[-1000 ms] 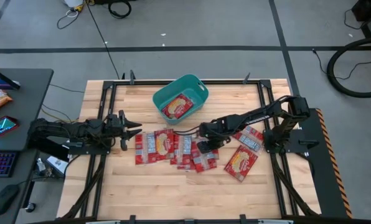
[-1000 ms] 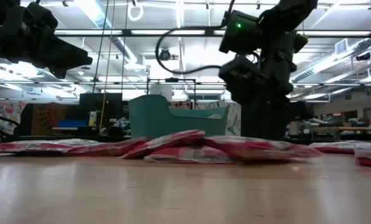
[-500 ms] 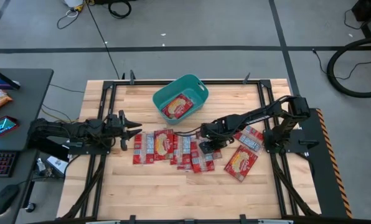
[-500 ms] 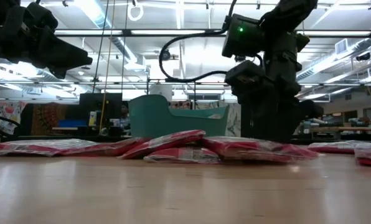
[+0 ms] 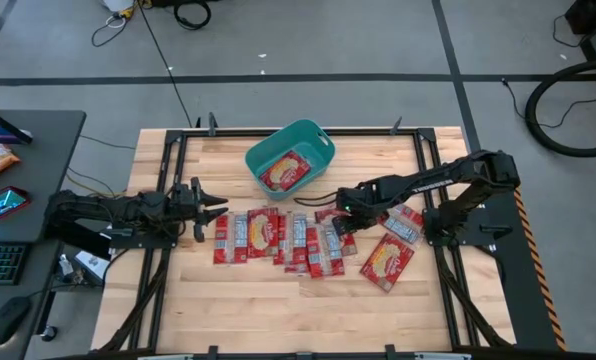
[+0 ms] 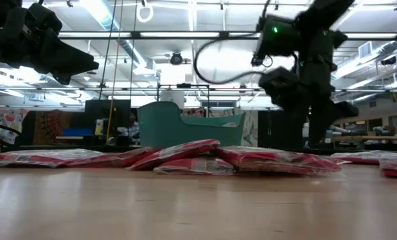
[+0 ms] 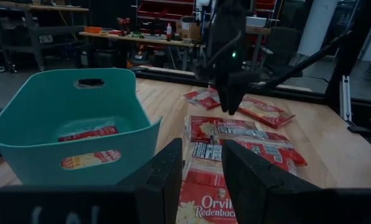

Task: Sort popcorn bags into baskets
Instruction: Put the popcorn bag into the blue bin

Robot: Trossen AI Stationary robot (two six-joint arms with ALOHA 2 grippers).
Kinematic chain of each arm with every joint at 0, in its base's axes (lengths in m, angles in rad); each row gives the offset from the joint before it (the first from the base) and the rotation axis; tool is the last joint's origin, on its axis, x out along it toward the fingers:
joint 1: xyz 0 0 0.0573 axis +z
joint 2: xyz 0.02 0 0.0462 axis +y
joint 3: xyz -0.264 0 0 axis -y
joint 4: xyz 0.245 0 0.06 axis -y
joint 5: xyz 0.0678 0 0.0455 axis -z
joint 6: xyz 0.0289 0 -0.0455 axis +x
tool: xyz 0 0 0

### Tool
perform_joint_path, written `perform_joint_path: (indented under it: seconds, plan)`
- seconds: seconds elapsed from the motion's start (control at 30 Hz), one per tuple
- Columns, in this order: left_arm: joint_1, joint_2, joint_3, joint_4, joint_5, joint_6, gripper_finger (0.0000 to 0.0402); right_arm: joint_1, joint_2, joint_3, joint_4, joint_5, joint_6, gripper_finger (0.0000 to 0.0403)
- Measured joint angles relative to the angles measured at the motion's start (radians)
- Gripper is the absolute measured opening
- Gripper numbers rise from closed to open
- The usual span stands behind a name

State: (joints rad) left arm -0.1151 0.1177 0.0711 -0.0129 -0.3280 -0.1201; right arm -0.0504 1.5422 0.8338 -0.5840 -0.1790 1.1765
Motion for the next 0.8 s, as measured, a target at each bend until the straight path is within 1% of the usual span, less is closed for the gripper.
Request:
perform_joint_path:
  seconds: [0.07, 0.3, 0.47, 0.6, 0.7, 0.8]
  plan:
    - [0.0, 0.0, 0.0, 0.0, 0.0, 0.0, 0.0119, -0.005, 0.0, -0.047, 0.045, -0.019, 0.006, 0.0185]
    - [0.0, 0.0, 0.0, 0.001, 0.0, -0.001, 0.0119, -0.014, -0.006, -0.173, 0.29, -0.047, 0.035, 0.0185]
    - [0.0, 0.0, 0.0, 0.006, 0.0, 0.0, 0.0119, -0.004, -0.003, -0.176, 0.346, -0.023, 0.036, 0.0185]
    - [0.0, 0.0, 0.0, 0.008, 0.0, 0.0, 0.0119, 0.004, 0.005, -0.178, 0.436, 0.003, 0.028, 0.0183]
    - [0.0, 0.0, 0.0, 0.007, 0.0, 0.0, 0.0119, 0.009, 0.012, -0.175, 0.498, 0.025, 0.014, 0.0169]
    - [0.0, 0.0, 0.0, 0.007, 0.0, 0.0, 0.0119, 0.01, 0.026, -0.176, 0.556, 0.029, -0.009, 0.0144]
